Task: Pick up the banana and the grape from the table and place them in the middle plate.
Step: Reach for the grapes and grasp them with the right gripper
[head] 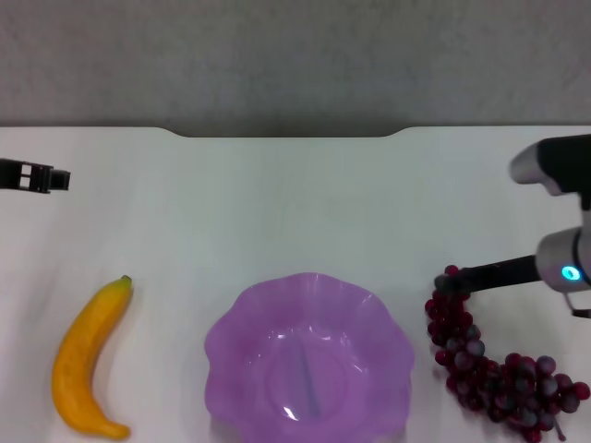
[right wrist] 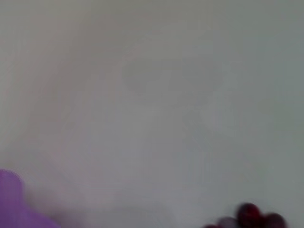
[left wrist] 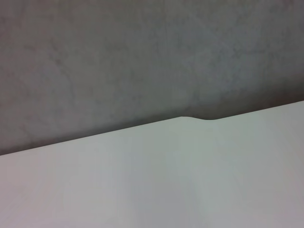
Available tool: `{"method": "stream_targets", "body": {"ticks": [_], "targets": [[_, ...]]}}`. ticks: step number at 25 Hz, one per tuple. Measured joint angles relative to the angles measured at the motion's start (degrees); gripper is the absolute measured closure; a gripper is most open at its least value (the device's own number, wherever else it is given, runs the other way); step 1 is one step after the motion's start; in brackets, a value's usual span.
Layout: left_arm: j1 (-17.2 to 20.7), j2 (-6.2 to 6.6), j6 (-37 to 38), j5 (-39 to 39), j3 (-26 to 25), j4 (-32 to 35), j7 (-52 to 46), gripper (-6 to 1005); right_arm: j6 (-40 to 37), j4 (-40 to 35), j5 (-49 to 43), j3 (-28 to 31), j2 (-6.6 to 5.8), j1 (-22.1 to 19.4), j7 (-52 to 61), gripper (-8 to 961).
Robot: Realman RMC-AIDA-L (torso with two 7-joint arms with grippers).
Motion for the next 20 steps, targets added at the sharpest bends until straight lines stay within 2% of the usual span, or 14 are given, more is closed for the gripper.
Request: {"method": "stream_targets", "body": {"ticks": [3,7,20], "targets": [[-0.1,0.0,0.0,0.0,0.0,0.1,0.0,323,0.4,-1.4,-4.8,2.7,0.21,-1.3,2.7,453],[-0.2,0.0,0.0,0.0,0.0,0.1,0.0,324,0.9,-1.3,-8.4,5.6,0.39,-1.5,3.7,453],[-0.8,-0.09,0.0,0.0,0.0,0.1,0.0,326,1.5,-0.9,-8.3,2.8,1.08,0.4,3.4,455]]}}
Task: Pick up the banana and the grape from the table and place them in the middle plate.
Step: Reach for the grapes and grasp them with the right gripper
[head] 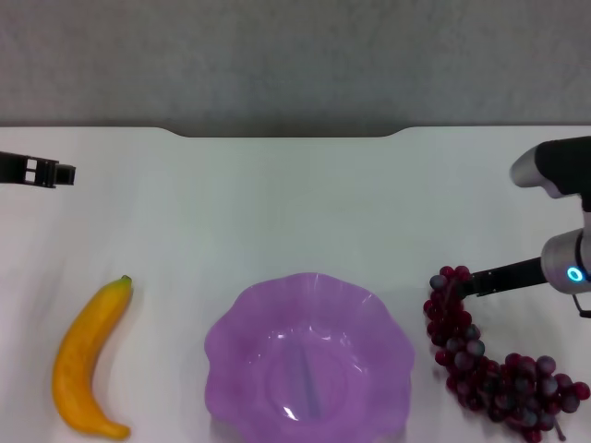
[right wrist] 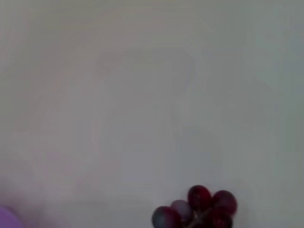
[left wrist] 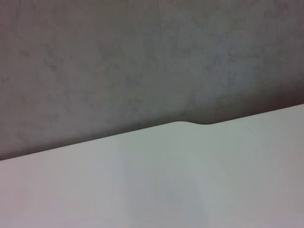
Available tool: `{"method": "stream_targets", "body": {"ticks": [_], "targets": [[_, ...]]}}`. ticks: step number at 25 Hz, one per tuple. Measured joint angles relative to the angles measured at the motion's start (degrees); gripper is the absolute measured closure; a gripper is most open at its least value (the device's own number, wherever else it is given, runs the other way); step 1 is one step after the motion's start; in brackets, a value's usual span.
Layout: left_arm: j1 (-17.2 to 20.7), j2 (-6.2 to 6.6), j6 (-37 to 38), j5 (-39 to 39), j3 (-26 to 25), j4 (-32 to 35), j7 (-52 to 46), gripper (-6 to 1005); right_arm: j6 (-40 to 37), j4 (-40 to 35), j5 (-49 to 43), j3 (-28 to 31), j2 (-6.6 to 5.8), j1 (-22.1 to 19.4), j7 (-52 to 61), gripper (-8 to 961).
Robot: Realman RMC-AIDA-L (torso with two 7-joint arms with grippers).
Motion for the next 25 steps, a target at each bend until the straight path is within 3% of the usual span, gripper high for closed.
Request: {"method": "stream_targets", "body": {"ticks": [9,25], "targets": [[0.0,-0.01,0.0,0.0,0.0,0.0,0.0,327,0.2,-0.2,3.7,-5.0,0.1,1.1,0.0,456],[-0.2,0.08,0.0,0.0,0.0,0.1,0.0,330,0.1,2.5,3.8,-5.4,-0.18,1.6,0.3,458]]}}
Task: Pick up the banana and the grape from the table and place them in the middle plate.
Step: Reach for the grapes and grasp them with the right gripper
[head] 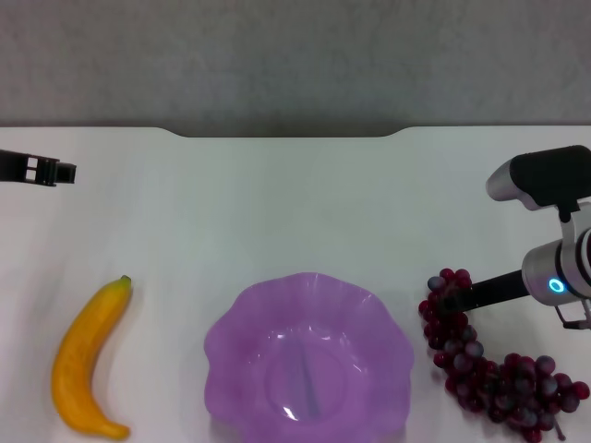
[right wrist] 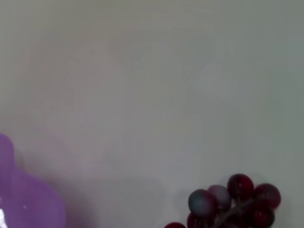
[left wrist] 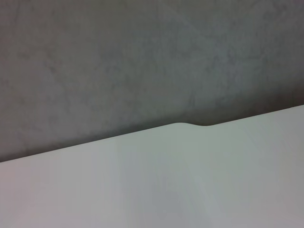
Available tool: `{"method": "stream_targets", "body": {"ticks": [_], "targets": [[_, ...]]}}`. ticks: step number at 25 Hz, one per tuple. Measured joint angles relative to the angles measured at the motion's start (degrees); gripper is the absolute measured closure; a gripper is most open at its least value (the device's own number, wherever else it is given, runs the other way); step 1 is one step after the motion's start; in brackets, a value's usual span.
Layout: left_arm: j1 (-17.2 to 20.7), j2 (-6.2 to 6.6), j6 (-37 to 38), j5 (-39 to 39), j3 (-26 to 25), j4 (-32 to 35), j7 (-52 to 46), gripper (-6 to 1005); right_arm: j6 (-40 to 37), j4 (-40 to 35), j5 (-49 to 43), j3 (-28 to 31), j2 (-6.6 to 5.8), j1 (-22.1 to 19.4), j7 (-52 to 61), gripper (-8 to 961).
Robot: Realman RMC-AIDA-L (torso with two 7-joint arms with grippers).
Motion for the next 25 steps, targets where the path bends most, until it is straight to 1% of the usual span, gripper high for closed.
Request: {"method": "stream_targets", "body": {"ticks": [7,17,25], "targets": [[-0.2,0.0,0.0,0.0,0.0,0.0,0.0,331,-0.5,1.4,-0.4,-0.2,-0.05,1.2,0.0,459],[-0.2,0.0,0.0,0.0,0.0,0.2,0.0,332,-1.0,1.5,-0.8,-0.1,-0.23,1.3,-0.2,460],[-0.2,0.0,0.0,0.0,0.0,0.3,0.0,334,-1.5,1.7,-3.0,0.3,-0.23,1.4,0.2,458]]}}
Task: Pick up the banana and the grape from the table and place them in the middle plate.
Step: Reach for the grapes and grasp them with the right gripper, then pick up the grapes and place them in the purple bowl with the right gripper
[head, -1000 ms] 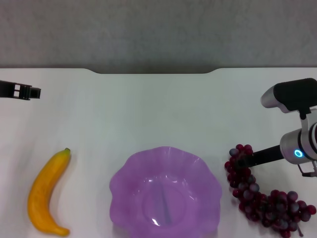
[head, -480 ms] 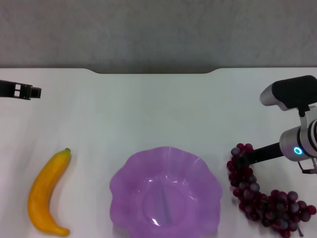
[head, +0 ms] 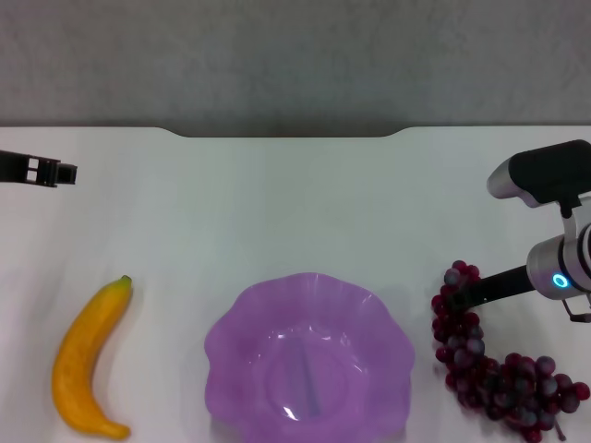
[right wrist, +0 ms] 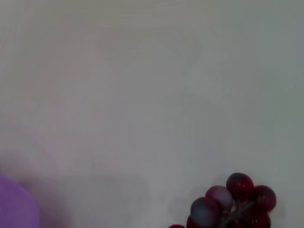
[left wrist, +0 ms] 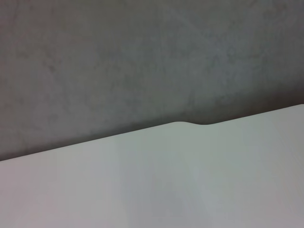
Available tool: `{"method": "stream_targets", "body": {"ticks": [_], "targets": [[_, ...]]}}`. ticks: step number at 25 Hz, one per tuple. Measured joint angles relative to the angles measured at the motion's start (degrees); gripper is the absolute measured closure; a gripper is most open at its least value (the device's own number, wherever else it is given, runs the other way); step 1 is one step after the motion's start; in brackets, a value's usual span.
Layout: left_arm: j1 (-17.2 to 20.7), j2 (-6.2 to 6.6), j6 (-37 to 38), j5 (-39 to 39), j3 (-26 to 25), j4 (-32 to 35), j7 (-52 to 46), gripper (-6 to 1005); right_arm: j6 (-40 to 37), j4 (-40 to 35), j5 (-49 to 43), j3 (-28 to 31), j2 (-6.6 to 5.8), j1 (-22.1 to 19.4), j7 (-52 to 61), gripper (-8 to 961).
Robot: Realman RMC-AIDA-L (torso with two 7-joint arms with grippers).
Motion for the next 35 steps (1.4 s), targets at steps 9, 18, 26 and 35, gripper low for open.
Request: {"method": "stream_targets", "body": {"ticks": [9,18,26,35], "targets": [[0.0,0.0,0.0,0.0,0.0,0.2,0.0,335,-1.1,0.3,-0.1,-0.1,0.0,0.1,0.0,531],[0.0,-0.01,-0.1,0.0,0.0,0.2,0.0,336,-2.3,0.6,-0.2,-0.4,0.01,-0.2,-0.2,597],[0.0,-0.08,-0.2,0.0,0.0,0.2,0.0,338,-4.9,2.4,-0.2,0.2,0.01,-0.2,-0.6,643],[0.0,-0.09,-0.2,0.0,0.0,0.3,0.0,339,-5.9,1.8,-0.2,0.4,-0.05,-0.6,-1.2,658]]}}
